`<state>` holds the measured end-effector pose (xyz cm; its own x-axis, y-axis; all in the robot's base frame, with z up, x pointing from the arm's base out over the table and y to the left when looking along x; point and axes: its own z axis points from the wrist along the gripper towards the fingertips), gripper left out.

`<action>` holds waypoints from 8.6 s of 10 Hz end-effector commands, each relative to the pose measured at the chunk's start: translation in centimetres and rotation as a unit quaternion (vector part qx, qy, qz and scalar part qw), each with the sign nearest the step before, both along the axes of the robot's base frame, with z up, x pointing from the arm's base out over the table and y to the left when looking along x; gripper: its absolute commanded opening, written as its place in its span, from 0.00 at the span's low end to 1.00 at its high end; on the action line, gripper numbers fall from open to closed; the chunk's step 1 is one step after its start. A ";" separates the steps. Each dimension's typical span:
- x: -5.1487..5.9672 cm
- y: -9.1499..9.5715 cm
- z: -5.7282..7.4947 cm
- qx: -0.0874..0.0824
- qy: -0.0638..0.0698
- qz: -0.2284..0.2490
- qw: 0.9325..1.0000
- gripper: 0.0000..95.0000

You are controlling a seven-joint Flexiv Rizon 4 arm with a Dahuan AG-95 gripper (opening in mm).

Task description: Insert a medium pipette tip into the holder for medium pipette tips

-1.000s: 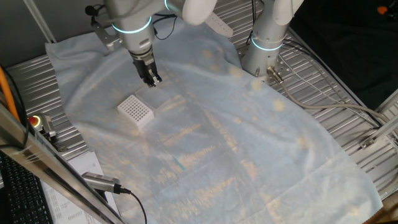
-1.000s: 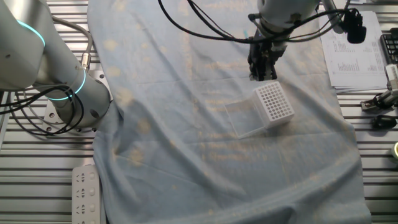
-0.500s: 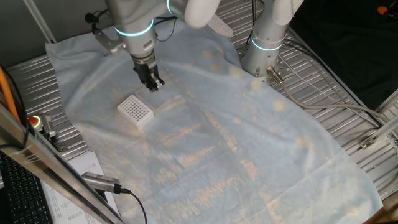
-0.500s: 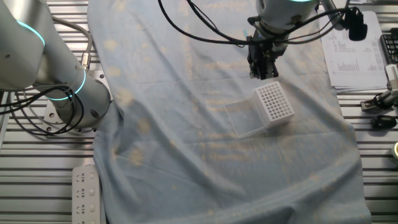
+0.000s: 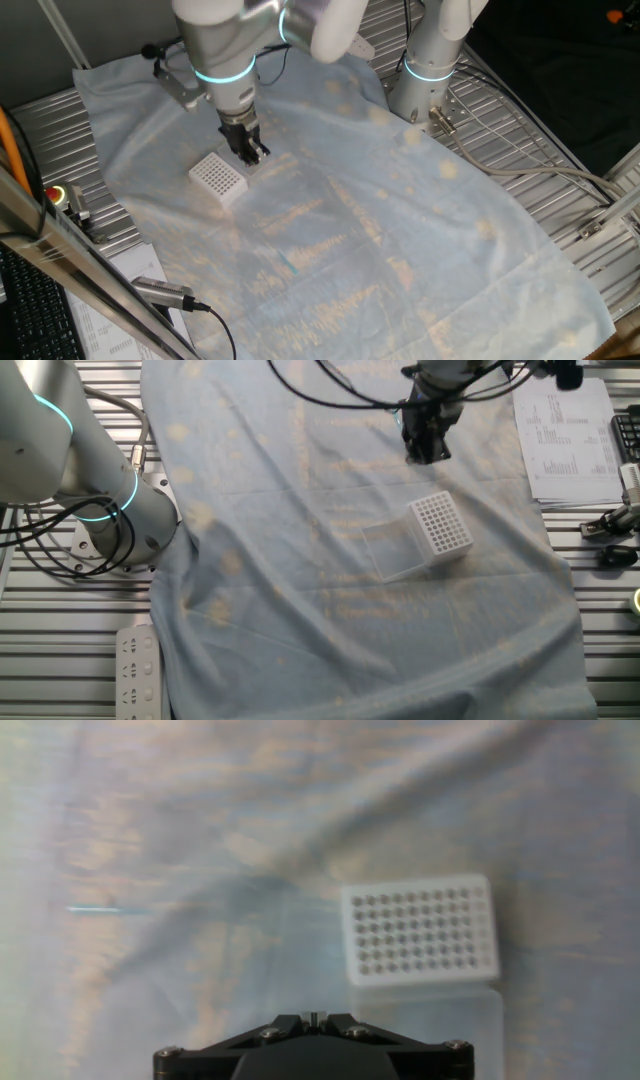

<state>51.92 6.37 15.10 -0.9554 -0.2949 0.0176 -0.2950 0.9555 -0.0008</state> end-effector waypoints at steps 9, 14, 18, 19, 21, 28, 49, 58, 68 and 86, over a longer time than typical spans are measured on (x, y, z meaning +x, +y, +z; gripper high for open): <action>0.9 6.0 -0.8 0.005 0.001 0.125 0.992 0.00; 0.8 5.9 -0.8 0.015 0.000 0.227 0.974 0.00; 0.9 6.0 -0.9 0.040 -0.016 0.409 0.912 0.00; 0.9 6.9 -1.2 0.038 -0.016 0.425 0.904 0.00; 0.9 9.7 -2.1 0.042 -0.018 0.450 0.892 0.00; -0.2 15.5 -5.0 0.050 -0.004 0.497 0.866 0.00; -0.3 17.5 -5.8 0.054 0.025 0.629 0.775 0.20; -3.2 14.5 -2.0 0.023 -0.024 0.663 0.748 0.20; -2.8 17.2 -4.2 0.020 -0.031 0.655 0.755 0.20; -0.5 20.6 -9.1 -0.041 0.005 0.635 0.771 0.20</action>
<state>51.20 26.88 6.24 0.1091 -0.9918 0.0668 -0.9929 -0.1119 -0.0400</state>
